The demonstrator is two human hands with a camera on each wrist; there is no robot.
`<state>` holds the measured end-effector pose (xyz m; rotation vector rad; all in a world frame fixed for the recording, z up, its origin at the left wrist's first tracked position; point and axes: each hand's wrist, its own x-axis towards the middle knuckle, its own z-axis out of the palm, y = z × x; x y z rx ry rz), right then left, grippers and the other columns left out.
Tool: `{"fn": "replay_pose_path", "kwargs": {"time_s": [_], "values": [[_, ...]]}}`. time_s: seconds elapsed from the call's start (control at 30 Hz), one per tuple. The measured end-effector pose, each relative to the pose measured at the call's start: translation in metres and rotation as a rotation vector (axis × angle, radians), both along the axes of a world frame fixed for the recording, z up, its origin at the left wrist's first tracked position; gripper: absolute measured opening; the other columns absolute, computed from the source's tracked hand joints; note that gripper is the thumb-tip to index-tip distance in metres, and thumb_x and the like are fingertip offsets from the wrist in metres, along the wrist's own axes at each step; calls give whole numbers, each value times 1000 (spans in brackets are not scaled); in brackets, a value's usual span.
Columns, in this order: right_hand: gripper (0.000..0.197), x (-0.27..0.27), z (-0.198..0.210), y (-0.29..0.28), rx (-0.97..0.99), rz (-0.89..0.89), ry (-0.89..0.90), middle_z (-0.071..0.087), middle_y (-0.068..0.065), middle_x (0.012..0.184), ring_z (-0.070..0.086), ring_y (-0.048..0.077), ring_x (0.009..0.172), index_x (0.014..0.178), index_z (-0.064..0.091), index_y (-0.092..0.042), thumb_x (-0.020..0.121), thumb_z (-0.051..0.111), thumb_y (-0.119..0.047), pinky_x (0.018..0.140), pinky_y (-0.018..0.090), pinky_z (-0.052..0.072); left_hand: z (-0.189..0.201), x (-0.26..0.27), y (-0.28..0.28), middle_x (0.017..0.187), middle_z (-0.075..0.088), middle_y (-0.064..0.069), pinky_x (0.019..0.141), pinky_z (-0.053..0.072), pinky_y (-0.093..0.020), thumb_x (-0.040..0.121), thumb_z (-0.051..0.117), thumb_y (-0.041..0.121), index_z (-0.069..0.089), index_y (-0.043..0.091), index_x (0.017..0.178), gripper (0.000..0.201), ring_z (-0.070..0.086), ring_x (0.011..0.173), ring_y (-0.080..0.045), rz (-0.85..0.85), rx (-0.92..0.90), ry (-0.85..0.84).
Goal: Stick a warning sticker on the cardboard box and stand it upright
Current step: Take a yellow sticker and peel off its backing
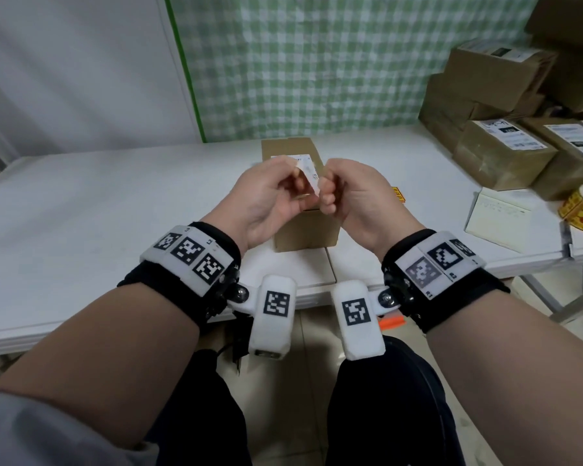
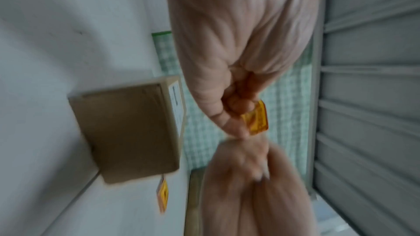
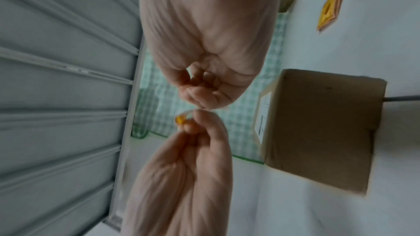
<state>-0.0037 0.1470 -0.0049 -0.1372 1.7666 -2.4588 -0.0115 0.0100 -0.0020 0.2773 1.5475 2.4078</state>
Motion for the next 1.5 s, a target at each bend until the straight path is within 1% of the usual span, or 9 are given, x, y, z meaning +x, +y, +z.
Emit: {"fn": "replay_pose_path", "kwargs": {"time_s": [0.13,0.2,0.27,0.4,0.57,0.7,1.1,1.3,1.5], "values": [[34,-2,-3,4,211,9,-4,49,0,48,42,14,40,61,48,-11,94,43,-15,42,23,38,1,-2,-6,59,47,-5,53,52,-22,95,39,3,49,8,70,27,52,49,-11,53,-301,35],[42,-2,-2,1,303,17,-39,49,1,49,43,16,41,61,50,-13,96,44,-35,44,24,38,4,1,-3,61,47,-7,54,52,-22,94,39,5,49,9,71,26,51,51,-12,29,-436,81],[42,-1,-1,-1,379,-1,-14,49,1,51,44,16,42,61,50,-14,95,48,-40,44,24,37,6,2,0,61,48,-7,55,53,-22,95,39,7,49,9,69,28,51,53,-13,31,-502,91],[32,1,0,-1,407,20,56,48,3,54,43,11,39,62,48,-13,94,52,-17,41,21,37,8,2,0,59,48,-9,54,55,-25,95,40,8,50,8,67,30,52,49,-15,38,-448,47],[27,2,2,3,431,71,86,52,2,58,47,13,49,66,51,-11,93,50,-9,47,21,42,6,2,-1,61,50,-4,54,54,-23,97,45,28,52,10,73,31,53,50,-12,-2,-493,75],[28,2,2,5,412,77,117,54,-1,57,52,11,54,65,49,-10,92,49,-3,54,21,49,7,2,0,63,48,-4,51,50,-17,97,45,16,51,11,72,26,50,52,-12,-1,-493,88],[30,5,6,12,-30,127,25,58,0,55,57,13,58,66,47,-7,96,43,-3,59,18,54,5,4,-4,75,49,-14,60,53,-25,97,39,8,54,3,78,25,50,74,-23,-85,1,-3],[36,5,9,11,331,67,-26,52,-2,49,50,16,50,65,52,-15,98,47,-30,50,23,48,8,6,-2,67,68,-4,70,55,-27,97,39,5,60,7,86,23,64,61,-13,-74,-388,84],[33,4,6,11,434,51,67,50,2,60,45,14,51,65,50,-15,98,47,-18,48,21,40,6,7,-2,86,63,-17,71,51,-34,95,38,11,60,1,93,25,59,77,-27,-98,-345,42]]}}
